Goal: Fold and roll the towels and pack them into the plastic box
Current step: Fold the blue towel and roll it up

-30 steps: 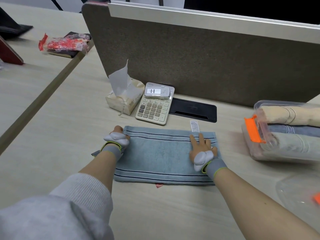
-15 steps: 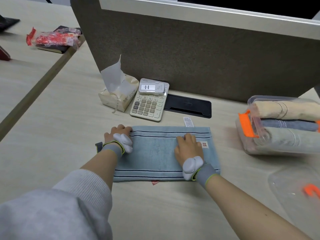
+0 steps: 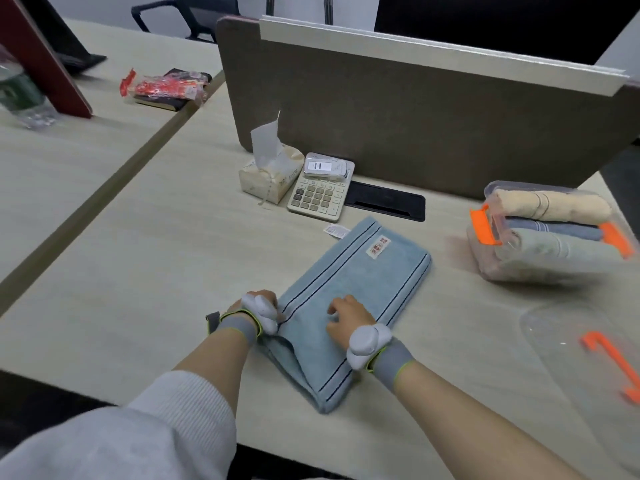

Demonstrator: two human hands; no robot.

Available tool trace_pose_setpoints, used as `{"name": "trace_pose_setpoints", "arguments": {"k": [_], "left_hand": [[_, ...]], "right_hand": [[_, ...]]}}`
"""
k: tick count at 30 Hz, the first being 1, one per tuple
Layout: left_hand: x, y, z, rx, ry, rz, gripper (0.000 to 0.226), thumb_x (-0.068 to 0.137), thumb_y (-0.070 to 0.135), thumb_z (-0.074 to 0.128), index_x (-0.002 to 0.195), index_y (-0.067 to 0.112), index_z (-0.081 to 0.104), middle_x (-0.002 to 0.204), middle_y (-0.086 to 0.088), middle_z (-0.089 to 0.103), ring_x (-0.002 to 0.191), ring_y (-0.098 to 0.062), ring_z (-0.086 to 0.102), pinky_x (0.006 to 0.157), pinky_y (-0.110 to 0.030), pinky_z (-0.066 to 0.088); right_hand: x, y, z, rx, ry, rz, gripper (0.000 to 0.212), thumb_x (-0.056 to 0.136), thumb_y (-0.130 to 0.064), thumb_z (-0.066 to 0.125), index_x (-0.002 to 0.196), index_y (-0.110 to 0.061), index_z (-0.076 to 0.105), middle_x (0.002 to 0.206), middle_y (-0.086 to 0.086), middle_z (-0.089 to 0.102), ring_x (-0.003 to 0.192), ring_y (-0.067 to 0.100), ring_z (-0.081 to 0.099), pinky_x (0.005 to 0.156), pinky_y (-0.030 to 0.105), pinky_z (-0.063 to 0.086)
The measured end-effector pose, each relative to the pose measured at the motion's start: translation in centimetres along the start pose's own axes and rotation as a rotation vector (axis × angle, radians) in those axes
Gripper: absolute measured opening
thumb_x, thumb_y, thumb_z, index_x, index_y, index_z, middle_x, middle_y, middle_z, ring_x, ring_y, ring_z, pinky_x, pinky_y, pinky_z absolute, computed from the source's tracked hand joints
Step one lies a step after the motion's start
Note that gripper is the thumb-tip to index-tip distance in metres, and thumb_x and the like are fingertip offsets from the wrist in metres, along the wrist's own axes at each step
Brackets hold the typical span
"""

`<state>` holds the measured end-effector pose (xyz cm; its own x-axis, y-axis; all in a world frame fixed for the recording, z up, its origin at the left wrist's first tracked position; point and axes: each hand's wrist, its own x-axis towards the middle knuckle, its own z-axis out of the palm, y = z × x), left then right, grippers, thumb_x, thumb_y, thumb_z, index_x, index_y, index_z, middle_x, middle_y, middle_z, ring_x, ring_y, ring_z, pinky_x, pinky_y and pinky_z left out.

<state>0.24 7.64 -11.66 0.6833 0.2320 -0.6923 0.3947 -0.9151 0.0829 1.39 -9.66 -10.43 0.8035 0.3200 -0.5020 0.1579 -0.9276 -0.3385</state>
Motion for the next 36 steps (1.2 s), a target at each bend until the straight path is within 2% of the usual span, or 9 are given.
{"name": "trace_pose_setpoints", "arguments": {"k": [4,7,9,13,17,22,25,32,36], "left_hand": [[-2.9,0.8,2.4,0.058,-0.072,0.074,0.034,0.094,0.011,0.036,0.090,0.019,0.002,0.062,0.004,0.012,0.065,-0.021,-0.001,0.079,-0.029,0.026],[-4.5,1.9,2.9,0.093,-0.029,0.109,0.030,0.087,0.006,0.041,0.067,0.019,0.023,0.069,0.003,0.032,0.058,-0.012,0.028,0.073,-0.035,0.016],[-5.6,2.8,2.8,0.105,-0.013,0.177,0.014,0.083,0.003,0.043,0.085,0.015,0.050,0.097,-0.002,0.055,0.081,-0.018,0.048,0.067,-0.026,0.031],[-6.8,4.2,3.8,0.150,-0.047,0.224,0.040,0.089,0.005,0.041,0.122,0.019,0.060,0.136,0.001,0.051,0.125,-0.019,0.050,0.097,-0.021,0.040],[-7.3,4.4,4.9,0.134,-0.059,0.215,0.039,0.089,0.011,0.047,0.124,0.024,0.058,0.138,0.005,0.051,0.128,-0.016,0.048,0.103,-0.020,0.039],[-8.4,5.9,5.8,0.022,-0.090,0.207,0.043,0.086,0.011,0.054,0.127,0.021,0.058,0.135,0.002,0.054,0.124,-0.018,0.053,0.088,-0.020,0.042],[-8.8,8.4,7.2,0.039,-0.099,0.231,0.042,0.086,0.016,0.057,0.127,0.025,0.057,0.137,0.006,0.052,0.126,-0.015,0.051,0.101,-0.021,0.042],[-10.0,16.1,11.6,0.014,0.098,0.242,0.044,0.087,0.021,0.057,0.130,0.025,0.052,0.137,-0.002,0.043,0.130,-0.022,0.044,0.101,-0.024,0.040],[-10.5,16.7,13.5,-0.082,0.163,0.181,0.045,0.079,0.021,0.065,0.123,0.021,0.054,0.127,-0.005,0.045,0.122,-0.024,0.045,0.096,-0.029,0.043]], "right_hand": [[-3.0,1.6,2.8,-0.022,-0.088,0.035,0.031,0.092,-0.012,0.047,0.122,-0.008,0.053,0.133,0.015,0.045,0.122,0.029,0.049,0.097,0.029,0.040],[-4.3,3.5,2.9,-0.054,-0.017,0.059,0.031,0.090,-0.010,0.046,0.121,-0.011,0.053,0.131,0.011,0.046,0.123,0.027,0.046,0.097,0.031,0.039],[-5.0,4.3,2.7,-0.048,0.004,0.072,0.032,0.090,-0.008,0.048,0.120,-0.011,0.054,0.131,0.011,0.047,0.123,0.027,0.047,0.098,0.031,0.039],[-6.7,3.5,3.8,0.092,0.001,-0.007,0.028,0.087,-0.016,0.056,0.114,-0.008,0.061,0.121,0.010,0.058,0.111,0.024,0.056,0.089,0.024,0.042],[-8.4,3.6,6.1,-0.071,-0.067,-0.188,0.044,0.081,-0.036,0.066,0.118,-0.013,0.057,0.121,0.009,0.050,0.115,0.023,0.046,0.093,0.029,0.036],[-8.5,7.2,5.4,-0.232,0.022,-0.248,0.033,0.085,-0.008,0.050,0.117,-0.008,0.056,0.125,0.012,0.047,0.121,0.026,0.043,0.092,0.034,0.035],[-8.3,10.6,3.6,-0.250,0.043,-0.198,0.035,0.086,-0.003,0.048,0.119,-0.007,0.058,0.127,0.014,0.048,0.123,0.026,0.043,0.093,0.033,0.036],[-8.9,17.8,-0.2,-0.302,0.032,-0.115,0.040,0.089,-0.006,0.044,0.125,-0.017,0.059,0.134,0.010,0.046,0.129,0.026,0.039,0.097,0.029,0.039],[-9.9,19.2,1.1,-0.338,0.105,-0.303,0.036,0.089,-0.015,0.046,0.122,-0.012,0.058,0.134,0.004,0.046,0.129,0.023,0.037,0.098,0.030,0.033]]}}
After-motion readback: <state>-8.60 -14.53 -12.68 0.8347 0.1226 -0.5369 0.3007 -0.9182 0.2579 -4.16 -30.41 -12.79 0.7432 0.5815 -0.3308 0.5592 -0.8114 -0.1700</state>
